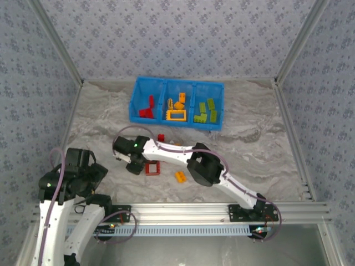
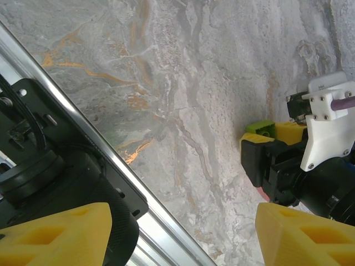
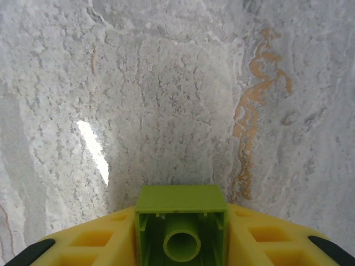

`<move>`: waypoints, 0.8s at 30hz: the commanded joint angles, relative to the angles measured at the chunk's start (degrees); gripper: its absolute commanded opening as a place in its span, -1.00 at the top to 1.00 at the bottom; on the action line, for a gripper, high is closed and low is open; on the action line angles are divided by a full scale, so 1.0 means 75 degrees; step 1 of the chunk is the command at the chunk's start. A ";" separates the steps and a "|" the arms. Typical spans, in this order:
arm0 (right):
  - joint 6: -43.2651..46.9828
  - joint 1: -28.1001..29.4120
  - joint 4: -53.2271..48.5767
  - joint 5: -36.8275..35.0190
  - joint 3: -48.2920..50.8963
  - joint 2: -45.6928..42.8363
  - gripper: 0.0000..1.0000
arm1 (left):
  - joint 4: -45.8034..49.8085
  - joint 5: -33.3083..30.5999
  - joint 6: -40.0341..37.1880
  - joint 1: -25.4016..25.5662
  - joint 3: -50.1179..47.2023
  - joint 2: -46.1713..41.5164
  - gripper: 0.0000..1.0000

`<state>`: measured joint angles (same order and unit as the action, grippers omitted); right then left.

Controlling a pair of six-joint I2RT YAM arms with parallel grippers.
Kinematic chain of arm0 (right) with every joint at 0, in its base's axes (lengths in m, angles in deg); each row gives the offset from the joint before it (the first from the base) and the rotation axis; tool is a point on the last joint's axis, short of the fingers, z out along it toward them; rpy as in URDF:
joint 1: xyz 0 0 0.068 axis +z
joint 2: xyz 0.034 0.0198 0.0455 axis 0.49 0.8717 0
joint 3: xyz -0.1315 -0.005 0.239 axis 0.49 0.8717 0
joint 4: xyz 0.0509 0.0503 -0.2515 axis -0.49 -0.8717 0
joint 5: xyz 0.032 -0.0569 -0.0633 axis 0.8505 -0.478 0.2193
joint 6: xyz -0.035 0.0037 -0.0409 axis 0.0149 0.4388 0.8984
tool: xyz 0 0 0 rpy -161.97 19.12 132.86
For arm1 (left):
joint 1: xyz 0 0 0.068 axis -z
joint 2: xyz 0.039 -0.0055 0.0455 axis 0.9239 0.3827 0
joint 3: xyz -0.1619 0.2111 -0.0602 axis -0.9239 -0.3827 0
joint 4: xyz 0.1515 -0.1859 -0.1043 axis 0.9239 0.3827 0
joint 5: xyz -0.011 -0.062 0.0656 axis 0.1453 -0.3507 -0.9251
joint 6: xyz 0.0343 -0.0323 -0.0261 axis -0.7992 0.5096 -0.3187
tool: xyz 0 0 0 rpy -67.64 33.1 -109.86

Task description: Sort the legos into containers by color

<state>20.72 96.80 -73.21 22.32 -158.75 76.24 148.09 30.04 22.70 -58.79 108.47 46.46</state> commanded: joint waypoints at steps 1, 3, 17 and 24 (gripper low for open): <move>-0.0395 -0.0209 -0.0185 0.0025 -0.0159 -0.0655 0.20 | -0.0375 0.0201 -0.0479 -0.0035 -0.0044 0.0217 -0.39; -0.0677 -0.0561 0.0026 0.0065 0.0230 -0.1336 0.20 | -0.0627 0.0288 -0.0737 -0.0032 -0.0034 0.0362 -0.39; -0.2048 -0.5045 0.0339 -0.0359 0.4514 -0.5430 0.14 | -0.4183 0.0952 -0.1453 0.1249 -0.0579 0.2244 -0.40; -0.2239 -0.5936 0.0056 -0.0404 0.2904 -0.3794 0.15 | -0.4732 0.0387 -0.1836 0.2200 0.0533 0.4063 -0.43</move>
<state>5.88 51.84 -69.95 19.57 -131.30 43.28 115.56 35.09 11.22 -43.01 108.97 75.33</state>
